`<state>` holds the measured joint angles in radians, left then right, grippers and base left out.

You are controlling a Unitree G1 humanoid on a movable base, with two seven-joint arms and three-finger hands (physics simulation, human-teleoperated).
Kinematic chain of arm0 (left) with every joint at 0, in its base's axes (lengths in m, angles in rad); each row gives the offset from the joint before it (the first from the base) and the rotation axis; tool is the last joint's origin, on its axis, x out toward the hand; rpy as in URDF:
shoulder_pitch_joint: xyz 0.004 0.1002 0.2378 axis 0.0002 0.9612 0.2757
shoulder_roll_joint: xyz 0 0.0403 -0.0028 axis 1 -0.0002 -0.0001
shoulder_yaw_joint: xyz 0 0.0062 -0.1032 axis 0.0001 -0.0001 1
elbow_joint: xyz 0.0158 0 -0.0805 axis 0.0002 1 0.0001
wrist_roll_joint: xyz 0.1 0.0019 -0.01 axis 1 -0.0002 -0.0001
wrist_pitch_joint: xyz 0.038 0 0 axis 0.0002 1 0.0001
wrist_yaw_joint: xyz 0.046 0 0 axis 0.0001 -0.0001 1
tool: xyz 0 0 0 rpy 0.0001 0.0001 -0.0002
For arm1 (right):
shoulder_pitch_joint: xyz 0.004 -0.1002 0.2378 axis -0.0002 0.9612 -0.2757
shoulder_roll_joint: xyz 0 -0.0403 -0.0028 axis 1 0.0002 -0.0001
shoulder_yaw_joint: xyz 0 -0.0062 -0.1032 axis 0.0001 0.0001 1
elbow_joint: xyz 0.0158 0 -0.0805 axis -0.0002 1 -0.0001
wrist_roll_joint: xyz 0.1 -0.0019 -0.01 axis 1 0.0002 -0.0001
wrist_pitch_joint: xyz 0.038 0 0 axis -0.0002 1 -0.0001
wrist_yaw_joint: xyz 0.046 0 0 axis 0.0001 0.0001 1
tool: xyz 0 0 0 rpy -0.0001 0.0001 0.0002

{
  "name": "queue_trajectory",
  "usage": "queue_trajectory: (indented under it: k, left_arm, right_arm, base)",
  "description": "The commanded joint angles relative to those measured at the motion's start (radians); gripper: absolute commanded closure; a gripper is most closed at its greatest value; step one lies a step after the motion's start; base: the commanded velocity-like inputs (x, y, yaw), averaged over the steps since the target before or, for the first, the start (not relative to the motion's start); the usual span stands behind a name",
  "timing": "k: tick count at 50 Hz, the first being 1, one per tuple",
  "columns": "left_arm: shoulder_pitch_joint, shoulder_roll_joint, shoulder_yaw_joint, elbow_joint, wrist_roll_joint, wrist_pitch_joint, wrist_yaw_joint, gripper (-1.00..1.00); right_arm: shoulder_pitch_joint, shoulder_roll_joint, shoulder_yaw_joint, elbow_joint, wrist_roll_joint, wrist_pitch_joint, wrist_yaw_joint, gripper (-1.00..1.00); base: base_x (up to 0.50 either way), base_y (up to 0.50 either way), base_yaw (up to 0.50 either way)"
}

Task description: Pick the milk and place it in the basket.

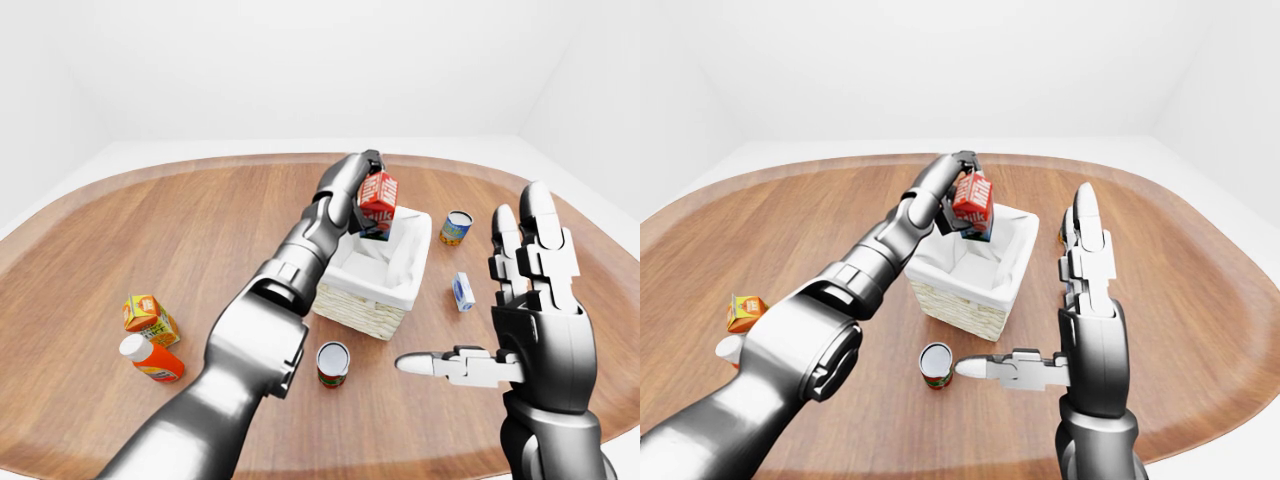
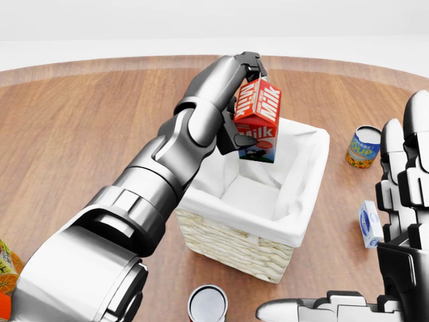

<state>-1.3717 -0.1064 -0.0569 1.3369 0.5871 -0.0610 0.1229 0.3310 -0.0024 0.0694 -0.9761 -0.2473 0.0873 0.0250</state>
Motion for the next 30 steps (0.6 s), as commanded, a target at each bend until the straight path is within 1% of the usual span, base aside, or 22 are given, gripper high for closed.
queue_trajectory:
  k: [1,16,24,27,30]
  left_arm:
    - [0.005,-0.012,0.053,-0.017,0.018,-0.012,0.037,1.0]
    - [0.041,-0.031,0.055,-0.009,0.036,-0.013,0.054,1.0]
    - [0.071,-0.032,0.054,-0.002,0.051,-0.022,0.064,1.0]
    - [0.08,-0.03,0.047,0.001,0.071,-0.024,0.081,1.0]
    - [0.083,-0.032,0.052,0.001,0.072,-0.024,0.079,1.0]
  right_arm:
    - [0.002,0.0,-0.003,-0.001,0.004,0.0,0.002,-1.0]
    - [0.005,0.001,-0.004,-0.003,0.006,0.0,0.003,-1.0]
    - [0.007,0.0,0.0,-0.007,0.004,0.0,0.002,-1.0]
    - [0.01,-0.001,0.004,0.0,0.001,0.0,-0.001,-1.0]
    - [0.008,-0.001,0.005,-0.001,0.001,0.0,-0.001,-1.0]
  base:
    - [0.0,0.0,0.0]
    - [0.0,0.0,0.0]
    - [0.0,0.0,0.0]
    - [0.0,0.0,0.0]
    - [0.0,0.0,0.0]
